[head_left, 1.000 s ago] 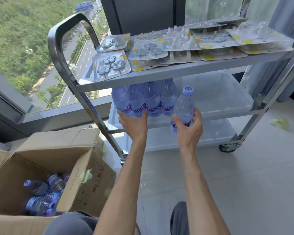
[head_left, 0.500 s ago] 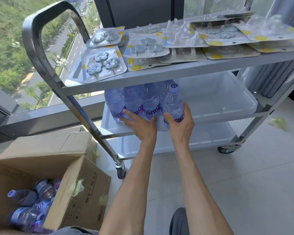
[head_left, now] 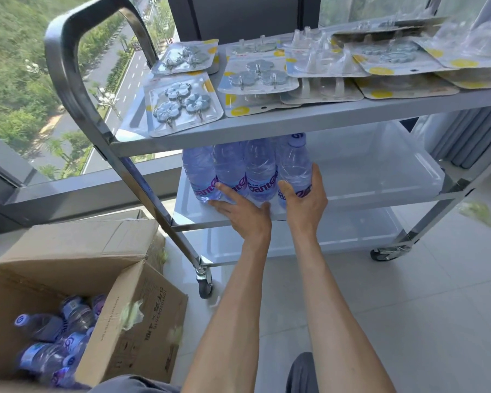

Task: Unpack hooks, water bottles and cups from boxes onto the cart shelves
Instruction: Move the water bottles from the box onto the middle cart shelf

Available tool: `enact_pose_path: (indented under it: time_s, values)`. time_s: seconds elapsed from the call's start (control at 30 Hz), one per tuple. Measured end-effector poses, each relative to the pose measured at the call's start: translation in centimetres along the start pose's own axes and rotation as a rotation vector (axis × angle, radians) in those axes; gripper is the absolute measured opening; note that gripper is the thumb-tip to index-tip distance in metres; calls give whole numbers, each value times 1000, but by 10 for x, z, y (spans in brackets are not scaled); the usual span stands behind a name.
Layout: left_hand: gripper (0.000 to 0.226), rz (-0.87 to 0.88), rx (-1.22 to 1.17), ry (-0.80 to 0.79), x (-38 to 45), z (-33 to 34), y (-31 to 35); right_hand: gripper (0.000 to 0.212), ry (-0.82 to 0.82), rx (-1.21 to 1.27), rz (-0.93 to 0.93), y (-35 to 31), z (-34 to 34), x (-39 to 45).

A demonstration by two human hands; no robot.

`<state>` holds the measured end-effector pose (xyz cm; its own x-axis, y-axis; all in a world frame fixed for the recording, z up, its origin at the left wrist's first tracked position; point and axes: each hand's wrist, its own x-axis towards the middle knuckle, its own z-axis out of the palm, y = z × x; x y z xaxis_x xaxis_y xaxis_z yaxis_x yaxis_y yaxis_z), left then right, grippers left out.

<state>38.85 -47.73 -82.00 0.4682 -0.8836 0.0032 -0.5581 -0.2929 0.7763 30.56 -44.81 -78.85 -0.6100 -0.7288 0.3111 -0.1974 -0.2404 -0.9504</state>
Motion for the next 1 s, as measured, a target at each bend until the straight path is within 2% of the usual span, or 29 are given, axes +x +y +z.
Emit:
enact_pose_path:
  time_s: [0.17,0.4,0.57,0.83,1.0]
  values:
    - [131,3,6,-7,-1,-3,0,50,-36,0,7,2,7,6]
    - [130,25,27,-7,-3,-1,-4,58,-50,23,9,12,5,11]
    - [127,24,20,-36,-6,-4,-3,68,-100,8,82,15,2,8]
    - [127,37,35,-17,-3,-2,-4,72,-4,-19,78,19,14,6]
    - [127,43,33,-8,-2,-1,-6,74,-1,-36,78,25,20,13]
